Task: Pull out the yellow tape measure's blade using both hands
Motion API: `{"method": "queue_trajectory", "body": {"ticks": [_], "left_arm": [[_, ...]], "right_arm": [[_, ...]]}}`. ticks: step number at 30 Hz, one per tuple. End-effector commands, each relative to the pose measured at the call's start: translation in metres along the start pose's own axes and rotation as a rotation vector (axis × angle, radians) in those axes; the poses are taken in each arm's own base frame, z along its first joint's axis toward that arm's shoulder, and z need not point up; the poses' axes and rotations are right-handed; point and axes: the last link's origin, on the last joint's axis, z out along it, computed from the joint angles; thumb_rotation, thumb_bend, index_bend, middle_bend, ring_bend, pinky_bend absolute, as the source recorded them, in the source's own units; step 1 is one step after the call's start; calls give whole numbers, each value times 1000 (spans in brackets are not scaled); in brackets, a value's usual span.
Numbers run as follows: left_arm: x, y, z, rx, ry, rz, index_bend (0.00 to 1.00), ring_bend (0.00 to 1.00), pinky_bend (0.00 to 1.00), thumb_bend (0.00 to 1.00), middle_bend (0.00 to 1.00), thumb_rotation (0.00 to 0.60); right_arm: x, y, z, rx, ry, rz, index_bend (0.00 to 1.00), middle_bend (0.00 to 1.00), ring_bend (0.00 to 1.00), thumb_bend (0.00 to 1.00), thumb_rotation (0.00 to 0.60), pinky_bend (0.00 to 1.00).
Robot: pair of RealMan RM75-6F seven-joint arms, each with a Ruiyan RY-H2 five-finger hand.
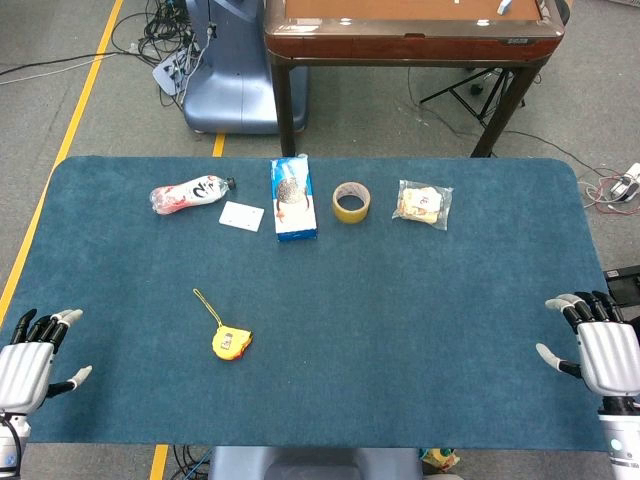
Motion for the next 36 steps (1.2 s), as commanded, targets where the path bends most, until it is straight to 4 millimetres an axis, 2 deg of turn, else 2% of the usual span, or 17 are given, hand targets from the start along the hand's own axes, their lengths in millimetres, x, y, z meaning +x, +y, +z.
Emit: {"method": "queue_trajectory", "body": {"ticks": [1, 9, 15, 21, 26, 36], "left_arm": [[-2, 1, 0, -4, -6, -5, 181, 165, 34, 168, 190, 600], [-8, 9, 13, -77, -36, -5, 181, 164, 34, 168, 190, 600], [-13, 26, 39, -192, -88, -14, 178, 164, 34, 168, 191, 600], [-26, 50, 64, -291, -172, -6, 172, 161, 34, 168, 190, 600], [-37, 68, 80, -344, -231, 9, 135, 155, 35, 168, 168, 600], [-56, 104, 99, -423, -329, 54, 150, 151, 35, 168, 155, 600]], "right_arm": [[-1, -2, 0, 7, -9, 0, 334, 309, 210, 229, 600, 149], [10, -6, 8, 22, 46, -7, 334, 309, 210, 229, 600, 149], [35, -11, 20, 34, 136, -36, 332, 309, 210, 229, 600, 149], [50, -14, 25, 32, 166, -55, 328, 309, 210, 228, 600, 149], [49, -13, 24, 21, 152, -50, 326, 309, 210, 229, 600, 149], [43, -7, 20, -3, 124, -47, 326, 309, 210, 229, 600, 149]]}}
